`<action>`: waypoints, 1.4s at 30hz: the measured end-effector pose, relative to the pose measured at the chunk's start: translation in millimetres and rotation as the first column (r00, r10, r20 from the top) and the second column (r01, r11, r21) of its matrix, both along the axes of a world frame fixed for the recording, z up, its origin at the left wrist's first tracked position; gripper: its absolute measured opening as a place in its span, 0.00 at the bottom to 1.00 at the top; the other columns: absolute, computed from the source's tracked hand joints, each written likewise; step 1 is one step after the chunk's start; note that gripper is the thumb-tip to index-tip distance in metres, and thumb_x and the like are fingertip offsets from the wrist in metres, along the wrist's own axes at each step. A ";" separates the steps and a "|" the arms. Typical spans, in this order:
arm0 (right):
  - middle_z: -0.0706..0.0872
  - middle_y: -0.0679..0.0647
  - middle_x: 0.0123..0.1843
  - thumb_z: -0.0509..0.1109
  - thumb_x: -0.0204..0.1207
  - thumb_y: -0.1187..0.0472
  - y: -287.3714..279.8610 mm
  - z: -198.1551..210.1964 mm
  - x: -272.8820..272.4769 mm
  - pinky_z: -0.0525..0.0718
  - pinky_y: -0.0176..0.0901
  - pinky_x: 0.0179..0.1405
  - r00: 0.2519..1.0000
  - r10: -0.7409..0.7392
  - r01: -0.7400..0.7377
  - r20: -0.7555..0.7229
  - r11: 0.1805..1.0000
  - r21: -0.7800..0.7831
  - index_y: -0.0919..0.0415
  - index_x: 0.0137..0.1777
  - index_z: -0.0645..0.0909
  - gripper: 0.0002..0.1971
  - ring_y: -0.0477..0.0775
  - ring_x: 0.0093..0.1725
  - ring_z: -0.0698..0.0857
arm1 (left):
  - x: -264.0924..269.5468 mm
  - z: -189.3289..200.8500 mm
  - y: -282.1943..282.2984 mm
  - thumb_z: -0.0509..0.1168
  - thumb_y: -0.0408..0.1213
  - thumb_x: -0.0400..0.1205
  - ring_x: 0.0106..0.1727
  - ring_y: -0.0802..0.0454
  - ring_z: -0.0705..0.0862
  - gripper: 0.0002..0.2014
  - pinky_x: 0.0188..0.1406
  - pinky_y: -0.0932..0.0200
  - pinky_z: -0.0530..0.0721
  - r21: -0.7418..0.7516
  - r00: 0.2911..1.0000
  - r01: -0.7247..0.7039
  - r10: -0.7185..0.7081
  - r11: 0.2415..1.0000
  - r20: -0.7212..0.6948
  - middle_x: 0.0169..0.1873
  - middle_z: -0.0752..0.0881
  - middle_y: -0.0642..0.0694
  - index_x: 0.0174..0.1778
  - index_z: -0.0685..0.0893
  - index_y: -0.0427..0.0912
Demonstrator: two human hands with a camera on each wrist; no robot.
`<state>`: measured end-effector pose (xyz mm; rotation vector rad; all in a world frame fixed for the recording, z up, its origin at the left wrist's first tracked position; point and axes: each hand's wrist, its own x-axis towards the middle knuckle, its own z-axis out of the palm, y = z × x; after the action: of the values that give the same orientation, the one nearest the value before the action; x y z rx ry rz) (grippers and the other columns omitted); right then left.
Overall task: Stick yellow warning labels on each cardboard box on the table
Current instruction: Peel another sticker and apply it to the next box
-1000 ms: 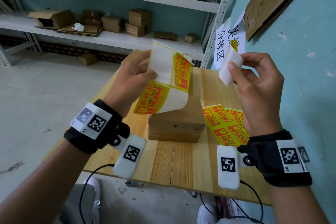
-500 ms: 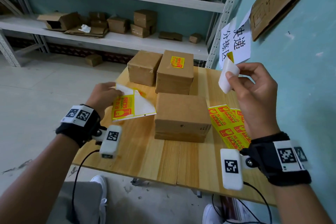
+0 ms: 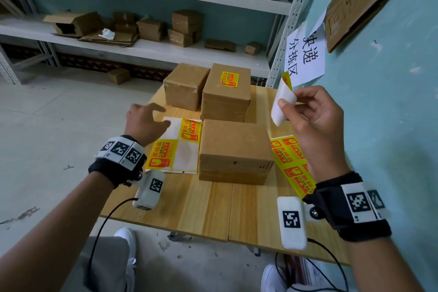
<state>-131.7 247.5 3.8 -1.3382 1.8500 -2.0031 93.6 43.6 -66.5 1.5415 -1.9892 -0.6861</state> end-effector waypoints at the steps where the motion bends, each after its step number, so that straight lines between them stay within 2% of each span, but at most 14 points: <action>1: 0.88 0.54 0.48 0.78 0.75 0.65 -0.8 -0.6 1.8 0.84 0.31 0.41 1.000 -0.002 0.002 -0.002 1.000 0.001 0.59 0.50 0.80 0.10 0.46 0.44 0.88 | -5.2 10.5 8.4 0.72 0.40 0.77 0.61 0.41 0.81 0.14 0.62 0.50 0.79 -0.109 0.998 0.001 -0.007 0.994 -0.061 0.58 0.81 0.39 0.58 0.86 0.47; 4: 0.88 0.49 0.44 0.78 0.74 0.64 -4.3 -2.0 8.3 0.83 0.31 0.39 1.000 0.003 -0.003 -0.023 1.000 0.015 0.59 0.47 0.79 0.09 0.40 0.40 0.87 | -27.7 55.3 50.9 0.71 0.39 0.79 0.44 0.56 0.85 0.05 0.43 0.62 0.81 -0.356 0.944 0.176 -0.260 0.918 -0.202 0.45 0.86 0.51 0.49 0.86 0.46; 6: 0.89 0.49 0.44 0.78 0.74 0.63 -6.7 -3.1 14.8 0.85 0.35 0.39 0.999 0.018 -0.017 -0.038 1.000 0.023 0.59 0.44 0.79 0.09 0.40 0.40 0.88 | -42.3 79.0 86.4 0.72 0.40 0.78 0.42 0.62 0.84 0.06 0.36 0.74 0.77 -0.445 0.851 0.363 -0.485 0.819 -0.200 0.44 0.86 0.53 0.49 0.85 0.45; 9: 0.91 0.49 0.48 0.79 0.73 0.61 -8.7 -4.9 23.4 0.90 0.55 0.42 0.998 0.057 -0.057 0.001 0.998 0.035 0.60 0.42 0.78 0.11 0.52 0.45 0.92 | -58.0 85.0 121.3 0.75 0.48 0.73 0.45 0.59 0.82 0.18 0.36 0.72 0.78 -0.507 0.746 0.539 -0.661 0.673 -0.084 0.48 0.83 0.51 0.54 0.81 0.44; 10: 0.90 0.46 0.47 0.79 0.74 0.61 -9.1 -5.2 26.5 0.90 0.58 0.42 0.997 0.072 -0.073 0.032 0.996 0.044 0.62 0.43 0.78 0.11 0.54 0.45 0.92 | -61.9 82.5 127.5 0.76 0.49 0.71 0.46 0.58 0.81 0.21 0.37 0.69 0.78 -0.530 0.746 0.550 -0.665 0.646 -0.038 0.49 0.82 0.50 0.55 0.79 0.43; 12: 0.90 0.42 0.50 0.79 0.74 0.63 -10.3 -5.1 30.4 0.90 0.56 0.41 0.992 0.083 -0.088 0.097 0.995 0.055 0.64 0.44 0.78 0.11 0.52 0.45 0.92 | -67.0 76.5 130.6 0.78 0.48 0.68 0.45 0.54 0.79 0.24 0.38 0.60 0.80 -0.584 0.780 0.517 -0.625 0.625 0.022 0.49 0.79 0.49 0.54 0.77 0.42; 15: 0.91 0.49 0.48 0.80 0.73 0.64 -9.5 -4.0 34.8 0.89 0.49 0.42 0.976 0.102 -0.114 0.191 0.992 0.052 0.68 0.46 0.78 0.13 0.50 0.44 0.92 | -68.3 72.1 127.6 0.79 0.45 0.68 0.42 0.50 0.78 0.23 0.37 0.51 0.81 -0.625 0.818 0.464 -0.575 0.628 0.030 0.47 0.78 0.49 0.52 0.76 0.41; 18: 0.91 0.62 0.41 0.79 0.73 0.66 -8.0 -1.0 39.8 0.90 0.50 0.52 0.956 0.132 -0.148 0.262 0.988 0.044 0.72 0.51 0.78 0.14 0.52 0.43 0.92 | -66.7 68.3 125.0 0.75 0.41 0.73 0.41 0.52 0.78 0.16 0.34 0.53 0.81 -0.659 0.820 0.433 -0.572 0.615 0.005 0.44 0.79 0.50 0.50 0.78 0.41; 24: 0.92 0.49 0.34 0.78 0.75 0.65 -8.3 4.3 41.8 0.91 0.41 0.48 0.949 0.161 -0.172 0.272 0.985 0.019 0.73 0.54 0.80 0.15 0.44 0.40 0.92 | -66.7 66.0 122.4 0.72 0.36 0.76 0.38 0.56 0.79 0.08 0.31 0.57 0.81 -0.685 0.811 0.396 -0.583 0.612 -0.052 0.42 0.80 0.50 0.47 0.82 0.41; 30: 0.89 0.49 0.51 0.77 0.77 0.54 -5.2 5.0 36.8 0.89 0.41 0.37 0.975 0.097 -0.108 0.199 0.993 0.044 0.60 0.56 0.83 0.13 0.55 0.42 0.91 | -62.7 68.3 114.9 0.71 0.38 0.79 0.38 0.58 0.84 0.07 0.33 0.56 0.84 -0.679 0.808 0.338 -0.571 0.652 -0.146 0.41 0.85 0.52 0.48 0.82 0.40; 34: 0.88 0.47 0.46 0.71 0.82 0.57 -4.9 -0.3 27.2 0.89 0.41 0.35 0.990 0.054 -0.064 0.128 0.995 0.072 0.59 0.52 0.84 0.06 0.57 0.37 0.90 | -62.1 67.8 109.0 0.71 0.36 0.80 0.38 0.65 0.85 0.08 0.33 0.75 0.80 -0.594 0.821 0.232 -0.482 0.770 -0.304 0.39 0.87 0.55 0.51 0.81 0.41; 38: 0.89 0.52 0.47 0.70 0.80 0.65 -7.5 -8.7 18.7 0.90 0.46 0.40 0.995 0.051 -0.060 0.082 0.993 0.101 0.61 0.49 0.84 0.02 0.56 0.40 0.91 | -62.0 63.4 106.3 0.69 0.35 0.81 0.39 0.61 0.87 0.07 0.35 0.66 0.86 -0.546 0.849 0.257 -0.456 0.798 -0.266 0.40 0.86 0.56 0.52 0.78 0.43; 40: 0.89 0.53 0.48 0.70 0.78 0.69 -9.7 -13.3 16.9 0.91 0.48 0.43 0.997 0.060 -0.066 0.050 0.990 0.124 0.57 0.47 0.84 0.06 0.57 0.43 0.91 | -62.5 60.6 106.1 0.67 0.33 0.81 0.38 0.58 0.86 0.04 0.34 0.60 0.87 -0.550 0.852 0.287 -0.471 0.784 -0.228 0.40 0.86 0.55 0.51 0.79 0.41; 42: 0.90 0.54 0.48 0.71 0.75 0.69 -12.0 -18.0 16.0 0.92 0.50 0.45 0.996 0.078 -0.083 0.044 0.987 0.136 0.55 0.46 0.84 0.08 0.58 0.47 0.91 | -62.7 57.7 104.6 0.65 0.32 0.82 0.38 0.57 0.85 0.02 0.34 0.61 0.85 -0.550 0.853 0.317 -0.486 0.773 -0.191 0.40 0.85 0.52 0.49 0.81 0.42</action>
<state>-115.7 235.5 -14.2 -1.3048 1.8487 -1.8136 30.9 148.1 -8.8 0.6409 -2.0411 -0.4814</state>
